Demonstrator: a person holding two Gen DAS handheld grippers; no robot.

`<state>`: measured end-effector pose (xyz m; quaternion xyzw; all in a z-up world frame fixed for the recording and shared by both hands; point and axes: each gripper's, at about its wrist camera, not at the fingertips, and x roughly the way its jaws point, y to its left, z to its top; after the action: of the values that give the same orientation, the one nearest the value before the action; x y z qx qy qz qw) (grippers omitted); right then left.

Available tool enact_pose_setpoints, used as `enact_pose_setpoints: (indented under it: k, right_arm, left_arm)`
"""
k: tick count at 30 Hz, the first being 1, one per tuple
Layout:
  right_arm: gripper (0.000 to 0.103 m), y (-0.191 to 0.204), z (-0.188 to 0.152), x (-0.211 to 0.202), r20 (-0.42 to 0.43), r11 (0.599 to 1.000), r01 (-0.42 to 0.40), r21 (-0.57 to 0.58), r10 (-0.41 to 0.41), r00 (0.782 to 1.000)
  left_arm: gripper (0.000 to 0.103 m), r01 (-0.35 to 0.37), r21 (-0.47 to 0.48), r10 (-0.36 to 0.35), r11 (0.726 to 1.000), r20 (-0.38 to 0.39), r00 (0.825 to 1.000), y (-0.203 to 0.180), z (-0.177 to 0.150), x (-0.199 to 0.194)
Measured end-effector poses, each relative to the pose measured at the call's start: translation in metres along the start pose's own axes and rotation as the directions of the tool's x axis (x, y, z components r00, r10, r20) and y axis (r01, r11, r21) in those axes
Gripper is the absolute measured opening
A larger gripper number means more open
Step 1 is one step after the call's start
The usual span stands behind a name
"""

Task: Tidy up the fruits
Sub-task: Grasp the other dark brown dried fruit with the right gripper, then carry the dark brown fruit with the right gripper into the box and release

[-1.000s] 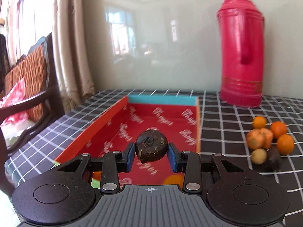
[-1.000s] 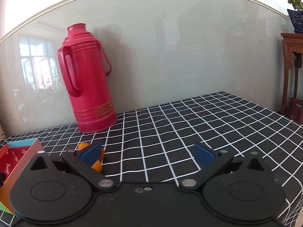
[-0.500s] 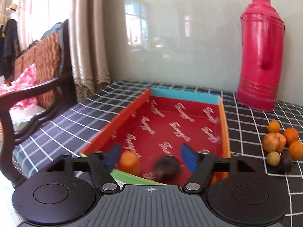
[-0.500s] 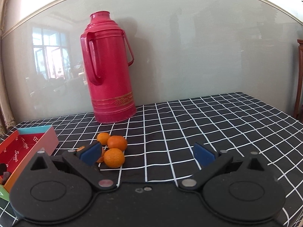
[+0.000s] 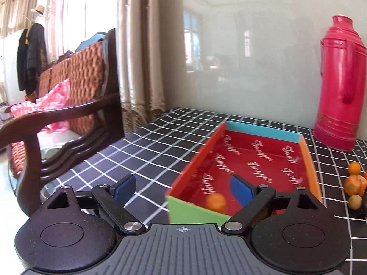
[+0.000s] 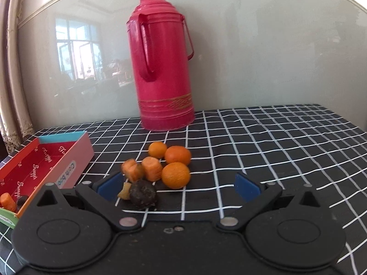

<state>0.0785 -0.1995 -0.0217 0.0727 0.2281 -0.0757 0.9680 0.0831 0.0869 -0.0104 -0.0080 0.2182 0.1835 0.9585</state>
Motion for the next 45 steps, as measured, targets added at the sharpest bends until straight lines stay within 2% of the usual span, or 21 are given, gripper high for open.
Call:
enact_pose_setpoints:
  k: [5, 10, 11, 12, 14, 19, 21, 23, 25, 27, 29, 34, 36, 37, 39, 45]
  right_arm:
    - [0.097, 0.014, -0.002, 0.013, -0.038, 1.0, -0.022, -0.007, 0.022, 0.999]
    - [0.093, 0.021, -0.003, 0.029, -0.076, 0.999, -0.047, 0.015, 0.049, 0.996]
    - [0.089, 0.021, -0.003, 0.031, -0.082, 0.998, -0.05, 0.024, 0.051, 0.995]
    - [0.081, 0.021, -0.004, 0.034, -0.089, 0.998, -0.051, 0.034, 0.054, 0.995]
    - [0.075, 0.019, -0.004, 0.039, -0.107, 0.997, -0.056, 0.062, 0.063, 0.992]
    - [0.073, 0.015, -0.003, 0.048, -0.13, 0.994, -0.046, 0.097, 0.058, 0.99]
    - [0.058, 0.015, -0.004, 0.051, -0.137, 0.993, -0.059, 0.104, 0.073, 0.988]
    - [0.049, 0.013, -0.005, 0.052, -0.145, 0.989, -0.077, 0.127, 0.095, 0.985]
    - [0.048, 0.013, -0.006, 0.052, -0.143, 0.989, -0.077, 0.13, 0.096, 0.985]
    - [0.038, 0.013, -0.006, 0.051, -0.141, 0.987, -0.099, 0.13, 0.117, 0.983]
    - [0.032, 0.015, -0.006, 0.049, -0.141, 0.987, -0.111, 0.119, 0.127, 0.982]
    - [0.03, 0.014, -0.005, 0.05, -0.147, 0.986, -0.121, 0.113, 0.137, 0.98]
    - [0.036, 0.013, -0.005, 0.053, -0.159, 0.983, -0.129, 0.128, 0.148, 0.976]
    - [0.036, 0.011, -0.006, 0.055, -0.165, 0.98, -0.135, 0.143, 0.158, 0.974]
    - [0.031, 0.01, -0.006, 0.055, -0.166, 0.979, -0.139, 0.152, 0.164, 0.972]
    - [0.029, 0.019, -0.005, 0.044, -0.137, 0.986, -0.147, 0.074, 0.156, 0.978]
  left_arm:
    - [0.089, -0.029, -0.026, 0.028, 0.999, -0.007, 1.0, 0.021, 0.0, 0.003]
    - [0.089, -0.06, -0.052, 0.06, 0.997, -0.008, 0.998, 0.038, -0.002, 0.005]
    - [0.089, -0.065, -0.054, 0.064, 0.996, -0.009, 0.998, 0.041, -0.002, 0.005]
    - [0.089, -0.069, -0.055, 0.069, 0.996, -0.011, 0.998, 0.043, -0.002, 0.006]
    - [0.09, -0.076, -0.061, 0.075, 0.995, -0.013, 0.997, 0.047, -0.003, 0.007]
    - [0.09, -0.088, -0.071, 0.087, 0.994, -0.012, 0.996, 0.054, -0.003, 0.008]
    - [0.09, -0.09, -0.07, 0.09, 0.993, -0.013, 0.996, 0.056, -0.004, 0.008]
    - [0.09, -0.091, -0.069, 0.09, 0.994, -0.012, 0.996, 0.056, -0.004, 0.008]
    - [0.09, -0.093, -0.066, 0.092, 0.994, -0.012, 0.996, 0.056, -0.004, 0.008]
    - [0.09, -0.094, -0.066, 0.093, 0.993, -0.013, 0.996, 0.057, -0.004, 0.009]
    - [0.09, -0.094, -0.07, 0.094, 0.993, -0.014, 0.995, 0.057, -0.003, 0.01]
    - [0.091, -0.089, -0.066, 0.088, 0.994, -0.013, 0.996, 0.053, -0.004, 0.009]
    - [0.091, -0.087, -0.059, 0.087, 0.994, -0.007, 0.996, 0.052, -0.004, 0.007]
    - [0.091, -0.087, -0.055, 0.087, 0.995, -0.005, 0.996, 0.051, -0.004, 0.007]
    - [0.091, -0.088, -0.047, 0.088, 0.995, -0.003, 0.996, 0.048, -0.004, 0.006]
    - [0.091, -0.096, -0.044, 0.096, 0.994, 0.002, 0.995, 0.047, -0.005, 0.004]
